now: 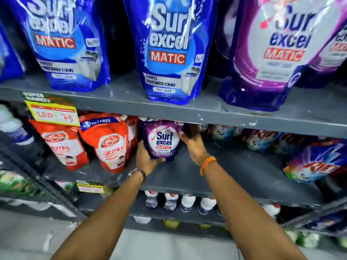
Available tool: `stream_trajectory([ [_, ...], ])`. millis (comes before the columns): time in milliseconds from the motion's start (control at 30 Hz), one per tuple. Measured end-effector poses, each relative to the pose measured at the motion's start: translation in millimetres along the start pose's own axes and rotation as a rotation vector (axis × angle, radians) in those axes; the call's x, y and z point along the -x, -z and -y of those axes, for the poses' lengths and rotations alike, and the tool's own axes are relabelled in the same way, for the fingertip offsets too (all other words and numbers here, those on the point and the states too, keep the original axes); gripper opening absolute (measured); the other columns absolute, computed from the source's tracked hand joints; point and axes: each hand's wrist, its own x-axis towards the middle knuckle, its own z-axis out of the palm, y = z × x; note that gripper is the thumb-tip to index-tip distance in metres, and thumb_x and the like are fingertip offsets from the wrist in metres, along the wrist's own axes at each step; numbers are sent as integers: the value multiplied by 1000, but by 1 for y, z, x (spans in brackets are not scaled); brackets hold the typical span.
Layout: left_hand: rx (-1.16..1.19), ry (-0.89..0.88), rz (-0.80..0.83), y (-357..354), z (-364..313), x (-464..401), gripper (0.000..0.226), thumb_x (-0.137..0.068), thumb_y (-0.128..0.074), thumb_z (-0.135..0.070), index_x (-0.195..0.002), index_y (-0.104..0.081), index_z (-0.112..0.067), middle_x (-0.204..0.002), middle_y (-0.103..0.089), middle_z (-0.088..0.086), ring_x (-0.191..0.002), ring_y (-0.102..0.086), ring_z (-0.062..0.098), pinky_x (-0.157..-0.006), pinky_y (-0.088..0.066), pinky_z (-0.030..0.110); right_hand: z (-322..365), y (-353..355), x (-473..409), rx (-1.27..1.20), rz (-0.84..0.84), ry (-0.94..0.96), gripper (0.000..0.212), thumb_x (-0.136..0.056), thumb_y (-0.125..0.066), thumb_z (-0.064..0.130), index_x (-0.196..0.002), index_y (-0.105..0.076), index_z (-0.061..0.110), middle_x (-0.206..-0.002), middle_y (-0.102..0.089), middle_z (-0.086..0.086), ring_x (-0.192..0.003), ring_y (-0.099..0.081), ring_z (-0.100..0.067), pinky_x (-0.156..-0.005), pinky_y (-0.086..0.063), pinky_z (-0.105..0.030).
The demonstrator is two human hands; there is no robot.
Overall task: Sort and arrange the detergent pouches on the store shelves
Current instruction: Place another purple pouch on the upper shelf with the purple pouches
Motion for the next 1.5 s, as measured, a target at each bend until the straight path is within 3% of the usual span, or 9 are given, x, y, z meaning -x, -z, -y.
stream_trajectory([
  [300, -19, 41, -11, -9, -7, 17, 87, -63, -92, -13, -138, -47, -9, -128, -67, 9, -113, -61, 18, -95, -48, 30, -9, -5, 9, 227, -28, 84, 24, -95, -57, 0, -117, -66, 5, -125, -68, -14, -112, -66, -28, -101, -52, -42],
  [400, -36, 24, 9, -9, -8, 43, 90, -63, -93, -19, -140, -46, -12, -126, -65, -2, -114, -59, 12, -95, -46, 26, -2, 5, 42, 262, -47, 70, 26, -98, -54, -1, -86, -60, 21, -83, -70, 8, -76, -65, 9, -72, -54, -22],
  [467, -70, 11, 20, -9, -11, 68, 93, -61, -94, -27, -140, -47, -12, -127, -64, -5, -116, -60, 13, -96, -48, 28, 0, 14, 66, 248, -55, 43, 38, -98, -52, -5, -75, -46, 25, -59, -57, 19, -56, -53, 13, -61, -44, -10],
  [633, -114, 6, 52, -15, -21, 137, 91, -56, -93, -44, -133, -49, -26, -125, -71, -1, -111, -69, 17, -93, -58, 44, 7, 48, 133, 165, -63, 75, 18, -98, -57, 5, -90, -58, 21, -86, -69, 9, -75, -64, 9, -70, -53, -19],
  [833, -43, -85, 34, -36, -79, 218, 82, -57, -93, -42, -127, -50, -34, -112, -68, -28, -101, -65, -15, -89, -61, 32, 46, 105, 202, 102, -92, 186, 9, -101, -58, 20, -105, -65, 16, -103, -77, 1, -97, -74, -14, -79, -62, -34],
  [1000, 39, -229, 68, -62, -154, 254, 76, -56, -93, -47, -122, -56, -39, -112, -75, -19, -105, -72, 2, -88, -62, 37, 119, 165, 241, 198, -200, 348, 5, -98, -61, 18, -95, -64, 17, -90, -75, 6, -83, -72, -10, -70, -60, -31],
  [1300, 92, -512, 19, -100, -322, 258, 75, -52, -92, -49, -118, -62, -32, -106, -75, -22, -101, -70, -4, -91, -58, 28, 271, 259, 223, 161, -372, 583, 20, -93, -68, 12, -78, -64, 24, -70, -73, 15, -68, -65, 11, -65, -53, -11],
  [1400, 52, -567, -20, -122, -387, 244, 79, -51, -89, -55, -120, -59, -30, -110, -70, -22, -104, -66, 3, -97, -53, 28, 319, 301, 198, 141, -424, 650, 11, -90, -68, 23, -85, -68, 13, -77, -74, -6, -70, -63, -6, -67, -54, -34],
  [1500, 16, -552, -24, -141, -416, 217, 79, -52, -89, -53, -119, -58, -25, -115, -72, -12, -108, -67, 11, -96, -54, 30, 336, 319, 163, 199, -458, 650, 12, -93, -67, 15, -81, -68, 16, -70, -69, 6, -62, -59, 1, -58, -49, -24],
])
